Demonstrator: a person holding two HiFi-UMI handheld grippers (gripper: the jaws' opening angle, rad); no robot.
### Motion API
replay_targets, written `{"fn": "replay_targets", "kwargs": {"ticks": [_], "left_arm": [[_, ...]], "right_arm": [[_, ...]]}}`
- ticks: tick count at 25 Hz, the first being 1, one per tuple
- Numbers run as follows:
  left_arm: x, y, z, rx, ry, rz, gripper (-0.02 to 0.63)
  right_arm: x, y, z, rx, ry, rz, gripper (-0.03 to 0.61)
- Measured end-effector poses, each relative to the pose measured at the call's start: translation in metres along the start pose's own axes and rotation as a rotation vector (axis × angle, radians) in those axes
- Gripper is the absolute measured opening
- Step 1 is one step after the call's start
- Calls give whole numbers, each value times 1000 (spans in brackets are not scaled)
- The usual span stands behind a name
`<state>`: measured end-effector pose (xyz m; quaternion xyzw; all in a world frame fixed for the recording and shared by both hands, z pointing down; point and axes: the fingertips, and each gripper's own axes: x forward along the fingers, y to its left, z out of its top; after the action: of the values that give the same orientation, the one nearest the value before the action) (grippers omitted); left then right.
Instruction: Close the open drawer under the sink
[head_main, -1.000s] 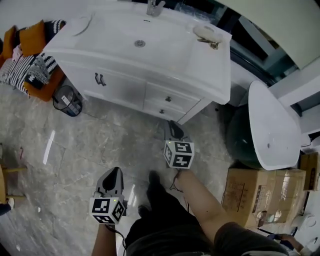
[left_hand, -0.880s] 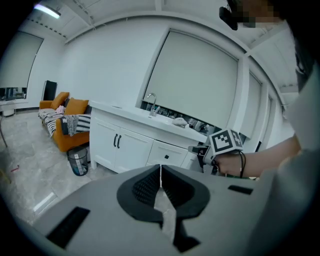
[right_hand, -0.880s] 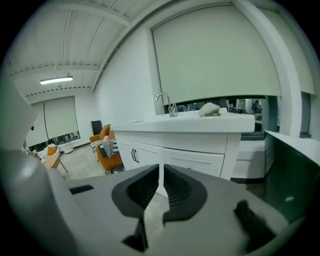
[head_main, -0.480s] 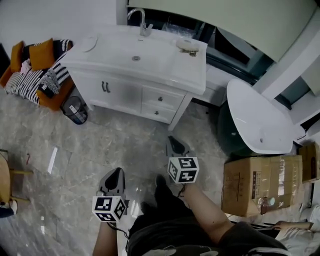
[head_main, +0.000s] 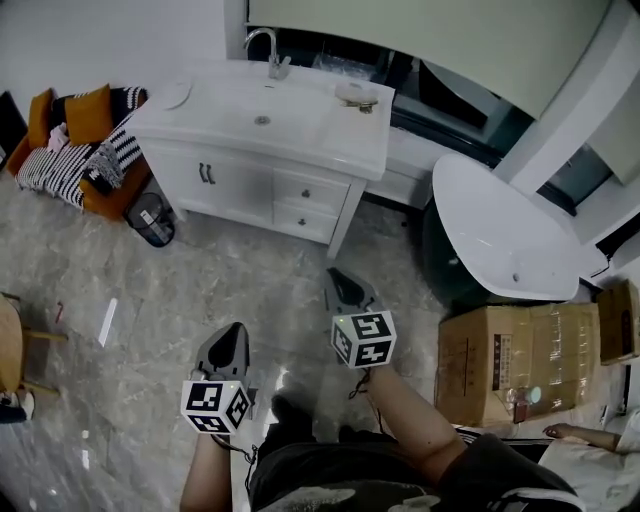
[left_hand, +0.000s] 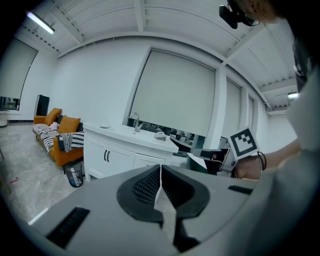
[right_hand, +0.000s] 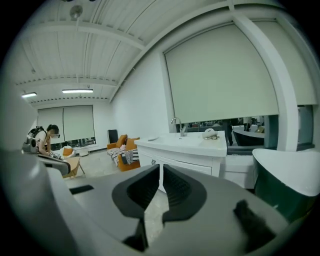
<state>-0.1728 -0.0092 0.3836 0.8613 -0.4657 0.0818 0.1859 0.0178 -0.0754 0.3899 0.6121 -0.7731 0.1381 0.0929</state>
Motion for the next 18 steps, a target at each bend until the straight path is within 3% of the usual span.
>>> {"fn": "replay_targets", "kwargs": {"ticks": [7, 18], "left_arm": [[-31, -76, -5, 28, -48, 44, 18], [-93, -183, -38, 36, -77, 88, 18]], "right_arm": [[-79, -13, -1, -2, -33, 83, 35], [-200, -25, -42, 29, -29, 160, 32]]}}
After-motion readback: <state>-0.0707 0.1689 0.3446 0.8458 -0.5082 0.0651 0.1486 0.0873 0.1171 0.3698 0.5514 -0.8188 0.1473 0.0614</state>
